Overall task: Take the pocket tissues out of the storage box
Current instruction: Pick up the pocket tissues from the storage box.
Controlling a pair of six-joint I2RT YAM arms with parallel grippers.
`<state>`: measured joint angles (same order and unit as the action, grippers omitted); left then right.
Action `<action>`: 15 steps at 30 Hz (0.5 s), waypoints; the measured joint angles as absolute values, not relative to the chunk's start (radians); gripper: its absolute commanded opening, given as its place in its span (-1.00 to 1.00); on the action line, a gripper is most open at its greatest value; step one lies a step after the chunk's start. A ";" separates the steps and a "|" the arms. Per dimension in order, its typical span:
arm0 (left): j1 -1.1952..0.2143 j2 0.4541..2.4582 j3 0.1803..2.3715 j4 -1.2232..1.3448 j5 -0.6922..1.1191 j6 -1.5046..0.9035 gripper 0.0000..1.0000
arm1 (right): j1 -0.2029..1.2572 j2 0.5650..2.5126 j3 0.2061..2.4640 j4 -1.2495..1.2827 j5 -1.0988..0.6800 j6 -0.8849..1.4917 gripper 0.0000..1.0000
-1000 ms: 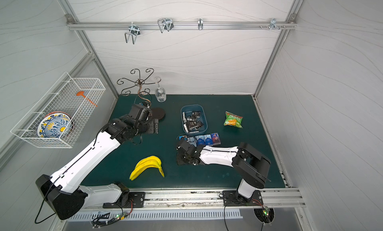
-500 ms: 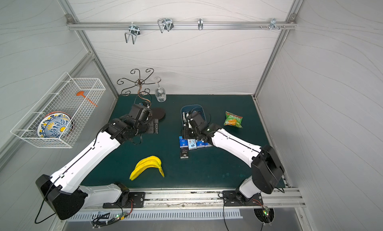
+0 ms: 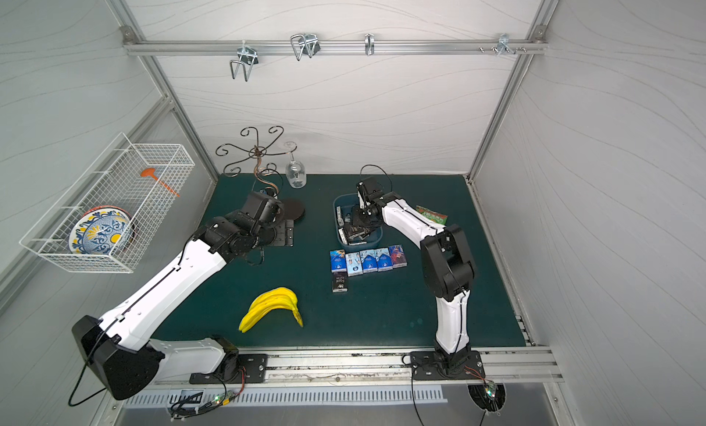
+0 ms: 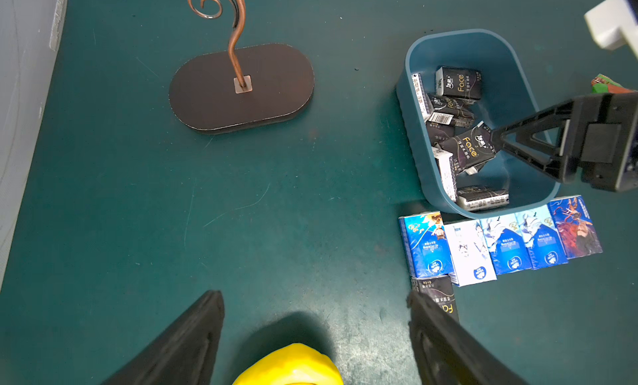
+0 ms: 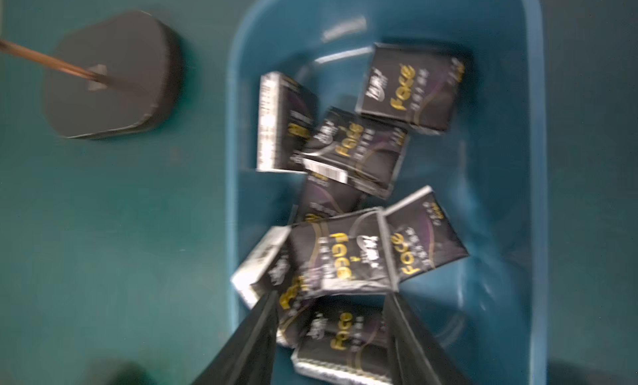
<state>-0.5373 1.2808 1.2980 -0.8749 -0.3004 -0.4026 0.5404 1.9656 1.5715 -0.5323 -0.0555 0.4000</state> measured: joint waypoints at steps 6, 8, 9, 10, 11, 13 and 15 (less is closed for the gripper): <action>-0.537 1.281 1.298 -0.875 -0.304 -0.398 0.75 | 0.503 2.013 1.571 -0.532 -0.126 0.399 0.07; -0.537 1.281 1.298 -0.875 -0.304 -0.398 0.75 | 0.502 2.025 1.571 -0.529 -0.146 0.399 0.04; -0.537 1.282 1.298 -0.875 -0.304 -0.398 0.75 | 0.502 2.032 1.571 -0.526 -0.154 0.399 0.01; -0.537 1.282 1.298 -0.875 -0.304 -0.397 0.75 | 0.502 2.041 1.571 -0.524 -0.162 0.397 -0.03; -0.537 1.283 1.298 -0.875 -0.304 -0.397 0.75 | 0.502 2.049 1.572 -0.522 -0.167 0.394 -0.08; -0.537 1.286 1.298 -0.875 -0.305 -0.396 0.75 | 0.502 2.068 1.572 -0.522 -0.175 0.393 -0.15; -0.537 1.288 1.298 -0.875 -0.307 -0.396 0.75 | 0.502 2.082 1.572 -0.521 -0.182 0.392 -0.27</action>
<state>-0.5373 1.2881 1.2980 -0.8745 -0.3073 -0.3962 0.5018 2.0815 1.5719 -0.5205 -0.1822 0.3923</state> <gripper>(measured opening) 0.875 0.414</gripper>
